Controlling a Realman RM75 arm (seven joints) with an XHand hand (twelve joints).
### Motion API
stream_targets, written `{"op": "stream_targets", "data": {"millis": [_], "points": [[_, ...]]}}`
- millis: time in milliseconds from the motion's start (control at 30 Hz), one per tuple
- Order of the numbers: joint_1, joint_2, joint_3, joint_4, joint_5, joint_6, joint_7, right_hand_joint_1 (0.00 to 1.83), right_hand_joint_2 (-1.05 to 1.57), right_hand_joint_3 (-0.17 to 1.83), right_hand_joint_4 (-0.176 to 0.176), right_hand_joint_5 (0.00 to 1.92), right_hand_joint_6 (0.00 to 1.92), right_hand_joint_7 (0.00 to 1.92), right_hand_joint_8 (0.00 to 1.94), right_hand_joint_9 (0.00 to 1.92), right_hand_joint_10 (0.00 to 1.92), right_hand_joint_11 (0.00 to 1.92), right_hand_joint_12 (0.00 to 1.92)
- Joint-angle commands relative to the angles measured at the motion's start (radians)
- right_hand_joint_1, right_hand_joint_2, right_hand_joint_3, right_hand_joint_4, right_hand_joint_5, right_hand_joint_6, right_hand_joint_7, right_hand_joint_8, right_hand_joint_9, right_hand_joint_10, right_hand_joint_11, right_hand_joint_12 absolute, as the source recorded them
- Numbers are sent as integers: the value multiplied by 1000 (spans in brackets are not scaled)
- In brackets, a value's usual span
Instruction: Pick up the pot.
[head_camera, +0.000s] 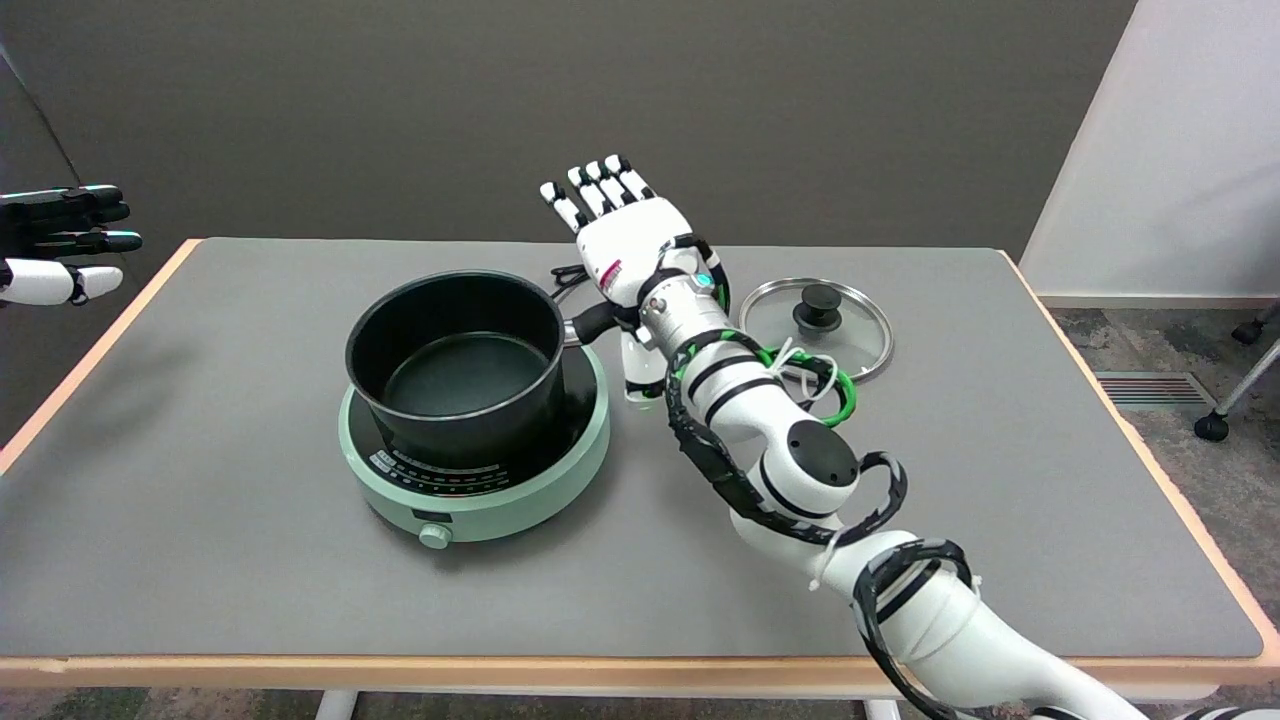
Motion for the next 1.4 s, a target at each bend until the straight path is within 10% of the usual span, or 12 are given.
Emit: {"op": "stream_targets", "data": {"millis": [33,1400], "points": [[22,-24,0,-67,-21,-21,2,1307,-744,1101,65,30,30,30,30,30,30,30,30],[61,0,19,-126,-18,-46,83,1216,-798,1491,131,9,9,9,9,9,9,9,9]]}}
